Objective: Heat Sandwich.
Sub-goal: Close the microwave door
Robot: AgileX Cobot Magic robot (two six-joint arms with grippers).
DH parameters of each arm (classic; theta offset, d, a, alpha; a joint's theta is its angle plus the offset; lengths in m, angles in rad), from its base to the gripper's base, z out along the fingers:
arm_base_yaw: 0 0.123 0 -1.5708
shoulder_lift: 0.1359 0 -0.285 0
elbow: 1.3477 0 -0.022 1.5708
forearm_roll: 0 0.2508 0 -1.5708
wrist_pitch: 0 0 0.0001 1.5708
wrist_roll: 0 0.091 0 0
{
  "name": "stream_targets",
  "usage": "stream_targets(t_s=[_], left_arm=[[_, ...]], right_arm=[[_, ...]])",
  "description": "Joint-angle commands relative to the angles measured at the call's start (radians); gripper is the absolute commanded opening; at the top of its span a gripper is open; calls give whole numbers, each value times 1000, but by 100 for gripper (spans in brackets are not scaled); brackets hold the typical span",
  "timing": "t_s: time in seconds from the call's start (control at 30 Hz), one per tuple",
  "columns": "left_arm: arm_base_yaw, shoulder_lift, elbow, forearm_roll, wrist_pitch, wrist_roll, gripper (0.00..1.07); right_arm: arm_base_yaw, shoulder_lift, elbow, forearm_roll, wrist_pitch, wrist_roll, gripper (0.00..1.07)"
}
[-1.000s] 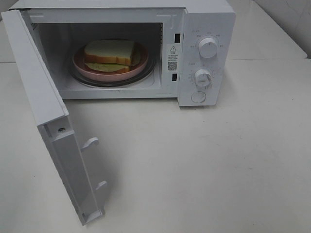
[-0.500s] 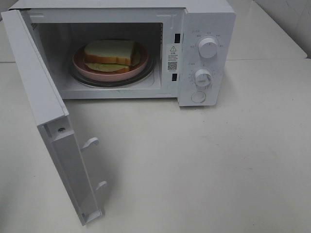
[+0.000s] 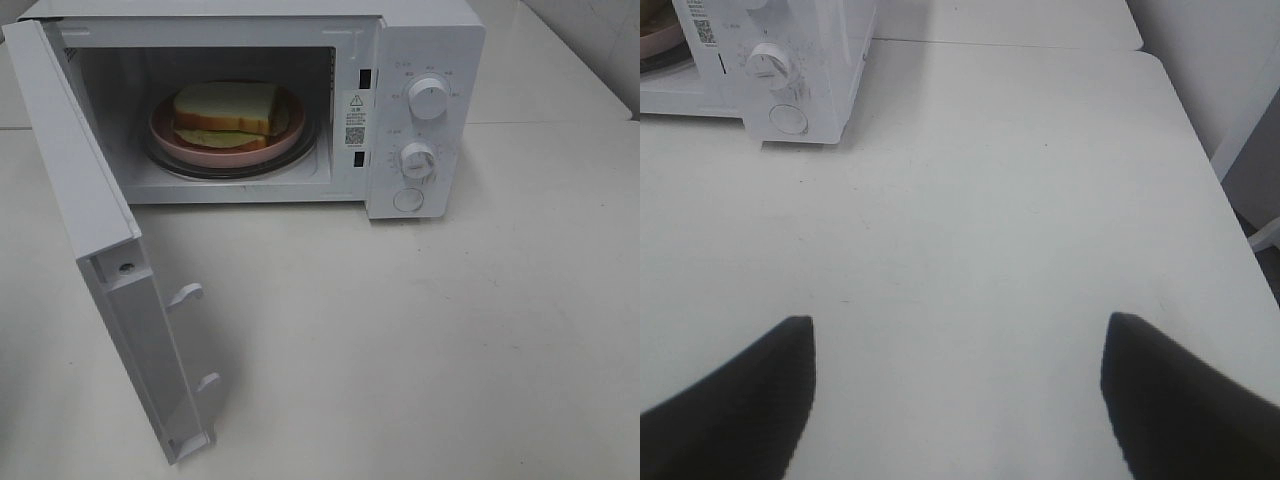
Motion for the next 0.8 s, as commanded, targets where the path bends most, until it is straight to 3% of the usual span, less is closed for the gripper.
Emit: stream_targets(t_s=[0.03, 0.43, 0.8], left_arm=[[-4, 71, 40, 6, -170, 0, 0], [-4, 417, 107, 63, -773, 0, 0], [-4, 670, 104, 81, -1003, -9, 0]], right_arm=[[-7, -25, 2, -4, -12, 11, 76], [-7, -25, 2, -4, -12, 11, 76], [-7, -25, 2, -4, -12, 11, 76]])
